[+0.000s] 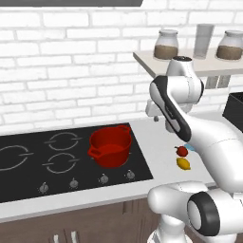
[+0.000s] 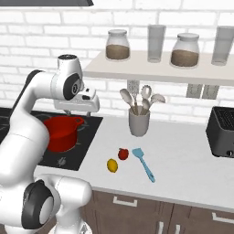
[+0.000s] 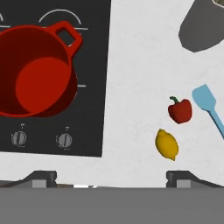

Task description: Put the lemon and bell pepper in the pot. Retrieve the spatula and lightly stir the vegetables in the pot.

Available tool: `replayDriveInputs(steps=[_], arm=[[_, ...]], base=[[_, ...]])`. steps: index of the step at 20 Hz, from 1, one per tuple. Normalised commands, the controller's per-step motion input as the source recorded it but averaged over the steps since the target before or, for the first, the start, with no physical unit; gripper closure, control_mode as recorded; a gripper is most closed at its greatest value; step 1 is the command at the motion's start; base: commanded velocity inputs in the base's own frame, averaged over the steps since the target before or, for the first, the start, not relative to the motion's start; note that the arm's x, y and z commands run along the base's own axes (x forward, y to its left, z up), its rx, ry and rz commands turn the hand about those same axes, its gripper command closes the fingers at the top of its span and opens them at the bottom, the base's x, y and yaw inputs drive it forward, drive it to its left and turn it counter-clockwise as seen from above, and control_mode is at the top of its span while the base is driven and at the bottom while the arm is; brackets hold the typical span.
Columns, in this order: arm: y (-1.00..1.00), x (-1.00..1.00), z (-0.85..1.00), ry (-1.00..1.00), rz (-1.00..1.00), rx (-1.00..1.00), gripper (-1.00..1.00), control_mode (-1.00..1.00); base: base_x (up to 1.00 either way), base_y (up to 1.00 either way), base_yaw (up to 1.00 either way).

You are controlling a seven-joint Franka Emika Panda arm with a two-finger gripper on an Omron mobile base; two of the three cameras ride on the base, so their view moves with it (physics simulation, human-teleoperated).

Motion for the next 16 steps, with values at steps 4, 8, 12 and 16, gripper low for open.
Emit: replayDriveInputs(steps=[4,8,12,16], arm=[[0.00,0.00,0.00,0.00,0.00,0.00,-1.00,1.00],[-0.42,-0.02,-0.58,0.04,-0.16,-0.02,-1.00,-1.00],[-0.84,-0.03,-0.98,0.11,-0.25,-0.01,-1.00,-1.00],[-0.68,0.00,-1.00,0.10,-0.24,0.00,-1.00,-1.00]], base=[[0.01,-0.04,-0.01],[0.00,0.00,0.00],[0.00,0.00,0.00],[0.00,0.00,0.00]])
